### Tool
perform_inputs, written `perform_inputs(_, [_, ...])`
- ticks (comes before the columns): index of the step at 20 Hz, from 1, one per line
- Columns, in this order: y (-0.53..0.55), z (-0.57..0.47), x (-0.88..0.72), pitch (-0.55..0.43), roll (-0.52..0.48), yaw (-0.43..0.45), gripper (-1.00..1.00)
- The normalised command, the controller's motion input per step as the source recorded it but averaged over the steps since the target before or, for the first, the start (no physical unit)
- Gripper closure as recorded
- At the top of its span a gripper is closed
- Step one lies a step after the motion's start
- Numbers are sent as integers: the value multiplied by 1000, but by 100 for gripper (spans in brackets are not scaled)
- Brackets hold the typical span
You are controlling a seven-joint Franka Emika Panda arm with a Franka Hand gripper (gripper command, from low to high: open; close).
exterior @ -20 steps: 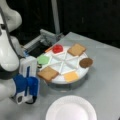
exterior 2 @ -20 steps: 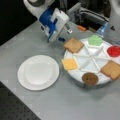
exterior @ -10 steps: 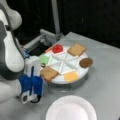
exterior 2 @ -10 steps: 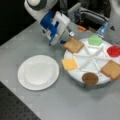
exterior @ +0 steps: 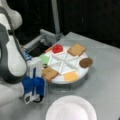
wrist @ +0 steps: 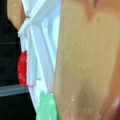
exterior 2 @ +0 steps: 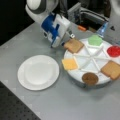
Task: Ingredient selection for cheeseburger or sandwich
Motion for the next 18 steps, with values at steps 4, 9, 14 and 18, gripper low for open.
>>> perform_inputs(4, [-180, -174, 251, -43, 336, 193, -100])
perform_inputs(9, [-213, -153, 185, -28, 314, 188, -100])
perform_inputs(14, [-288, -153, 163, -19, 287, 208, -100])
perform_inputs(18, [-272, -170, 174, -12, 256, 234, -100])
